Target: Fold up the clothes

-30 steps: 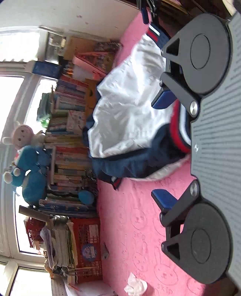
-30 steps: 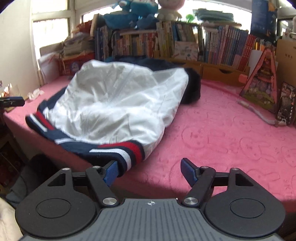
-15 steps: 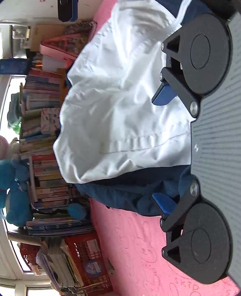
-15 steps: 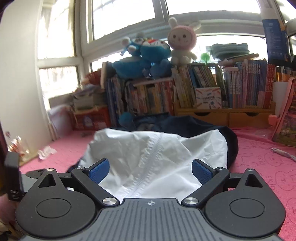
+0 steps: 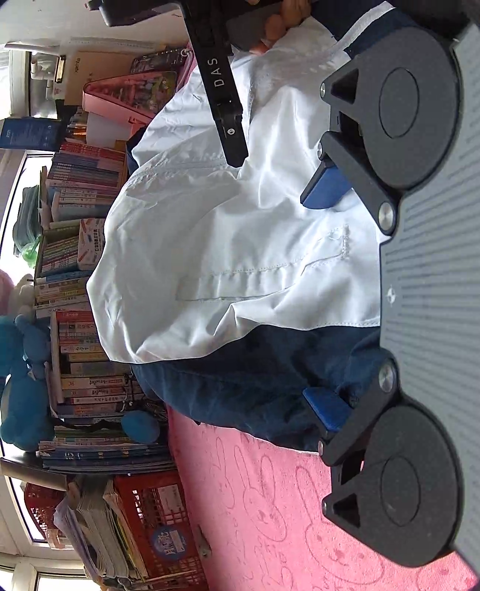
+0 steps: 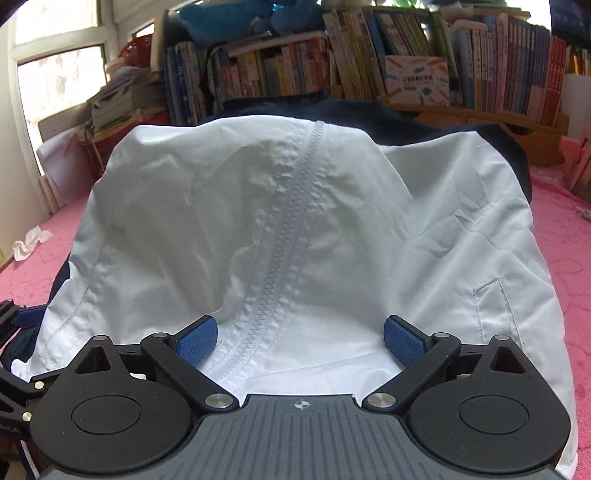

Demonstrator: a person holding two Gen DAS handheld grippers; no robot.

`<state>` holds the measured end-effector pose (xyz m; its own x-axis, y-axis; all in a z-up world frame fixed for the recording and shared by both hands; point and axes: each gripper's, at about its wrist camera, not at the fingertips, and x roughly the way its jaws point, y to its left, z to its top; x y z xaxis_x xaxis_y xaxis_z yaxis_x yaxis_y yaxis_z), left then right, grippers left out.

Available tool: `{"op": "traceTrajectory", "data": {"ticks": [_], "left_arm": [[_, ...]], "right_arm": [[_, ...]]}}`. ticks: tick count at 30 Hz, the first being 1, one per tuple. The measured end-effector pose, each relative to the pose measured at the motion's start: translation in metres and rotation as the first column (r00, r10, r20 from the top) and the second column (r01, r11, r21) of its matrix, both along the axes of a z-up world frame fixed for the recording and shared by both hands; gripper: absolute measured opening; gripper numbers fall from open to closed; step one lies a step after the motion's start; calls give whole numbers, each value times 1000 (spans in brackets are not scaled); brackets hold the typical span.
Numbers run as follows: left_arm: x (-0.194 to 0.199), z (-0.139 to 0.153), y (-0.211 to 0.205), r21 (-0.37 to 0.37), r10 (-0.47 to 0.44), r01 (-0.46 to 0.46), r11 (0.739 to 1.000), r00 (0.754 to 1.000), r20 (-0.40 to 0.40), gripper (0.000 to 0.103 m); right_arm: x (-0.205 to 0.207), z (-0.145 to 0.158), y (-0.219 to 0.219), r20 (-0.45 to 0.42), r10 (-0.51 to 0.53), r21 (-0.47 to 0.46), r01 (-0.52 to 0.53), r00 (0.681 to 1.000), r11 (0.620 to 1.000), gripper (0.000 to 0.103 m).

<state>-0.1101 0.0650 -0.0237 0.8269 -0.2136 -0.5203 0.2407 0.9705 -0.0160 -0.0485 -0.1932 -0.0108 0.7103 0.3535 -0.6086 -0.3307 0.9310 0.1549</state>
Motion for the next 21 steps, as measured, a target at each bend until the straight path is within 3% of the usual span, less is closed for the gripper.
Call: {"op": "traceTrajectory", "data": {"ticks": [2,4,7,11,15,17,19,21], "left_arm": [[1,8,8,-51,-28,27,998,999,-19,103],[5,24,29,-204,-62,57,977,998,-19,103],[28,52,68,-445,-41,42,895,999,10,103],[93,80,95,-469,115,-115,876,993,-28,103],[166,85,74,-313,205,-205,927,978,-34,103],[194,80,52,-238,191,-201,950,979,-65,103],[214,69,20,-108,165,-174,979,983,-83,103],[229,52,-12,44,149,-145,988,982,-120,101]], "right_arm": [[2,-2,-2,-7,18,16,-18,1000,1000,103],[1,-1,0,1,17,3,-17,1000,1000,103],[0,-1,5,6,14,-25,-14,1000,1000,103],[-1,0,8,10,11,-39,-11,1000,999,103],[-2,0,9,12,9,-44,-8,1000,999,103],[-2,-1,8,13,7,-36,-6,1000,999,103],[-2,-1,6,14,4,-24,-3,1000,1000,103],[-2,0,4,15,1,-13,-1,1000,1000,103]]}}
